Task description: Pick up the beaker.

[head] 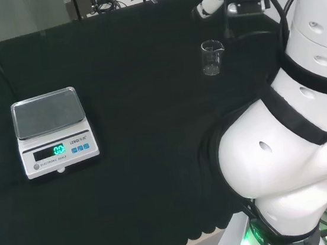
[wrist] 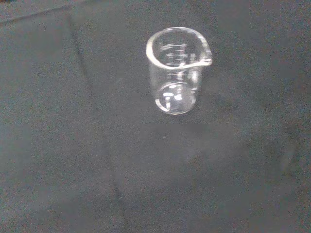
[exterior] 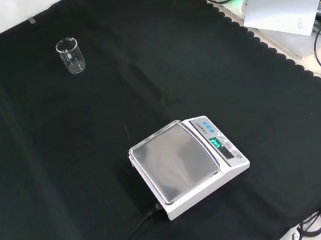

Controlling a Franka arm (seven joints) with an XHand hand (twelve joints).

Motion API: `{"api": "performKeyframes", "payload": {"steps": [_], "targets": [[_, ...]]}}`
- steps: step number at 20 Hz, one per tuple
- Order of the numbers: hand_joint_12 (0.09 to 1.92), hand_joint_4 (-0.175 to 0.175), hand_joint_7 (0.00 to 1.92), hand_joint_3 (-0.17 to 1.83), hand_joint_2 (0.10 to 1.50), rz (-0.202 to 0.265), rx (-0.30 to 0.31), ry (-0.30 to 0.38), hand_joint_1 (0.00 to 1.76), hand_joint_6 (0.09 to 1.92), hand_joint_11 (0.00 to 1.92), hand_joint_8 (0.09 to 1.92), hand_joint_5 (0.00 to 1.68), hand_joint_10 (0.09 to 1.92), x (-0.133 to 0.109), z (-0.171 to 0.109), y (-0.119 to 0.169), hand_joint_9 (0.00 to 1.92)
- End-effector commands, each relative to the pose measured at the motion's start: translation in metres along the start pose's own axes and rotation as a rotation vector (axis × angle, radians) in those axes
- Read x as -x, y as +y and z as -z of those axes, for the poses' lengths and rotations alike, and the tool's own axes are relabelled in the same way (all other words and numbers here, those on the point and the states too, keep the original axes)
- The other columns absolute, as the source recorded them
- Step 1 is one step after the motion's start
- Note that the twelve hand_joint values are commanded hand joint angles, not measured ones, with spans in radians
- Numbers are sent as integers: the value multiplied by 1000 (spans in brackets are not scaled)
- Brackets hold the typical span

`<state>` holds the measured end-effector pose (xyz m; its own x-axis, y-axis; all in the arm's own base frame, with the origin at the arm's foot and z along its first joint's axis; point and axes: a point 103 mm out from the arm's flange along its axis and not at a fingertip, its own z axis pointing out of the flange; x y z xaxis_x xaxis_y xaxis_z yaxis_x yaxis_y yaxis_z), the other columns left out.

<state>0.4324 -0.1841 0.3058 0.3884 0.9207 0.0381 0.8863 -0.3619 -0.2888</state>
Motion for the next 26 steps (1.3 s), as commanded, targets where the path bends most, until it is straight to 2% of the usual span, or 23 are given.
{"api": "performKeyframes", "payload": {"steps": [1,7,14,17,20,26], "targets": [[1453,-12,0,258,681,20,107,83,553,87,0,633,88,828,7,-31,73,125],[1450,-10,0,252,681,28,105,108,549,87,0,615,72,830,6,-53,103,115],[1445,-7,0,244,683,30,61,116,544,87,0,585,50,835,1,-79,132,109],[1444,-6,0,242,682,14,57,109,542,87,0,581,43,835,5,-85,140,108],[1443,-5,0,241,682,-2,40,131,539,87,0,578,40,836,13,-91,145,107],[1441,-4,0,238,680,-10,-19,115,530,87,0,577,38,836,17,-117,153,104]]}}
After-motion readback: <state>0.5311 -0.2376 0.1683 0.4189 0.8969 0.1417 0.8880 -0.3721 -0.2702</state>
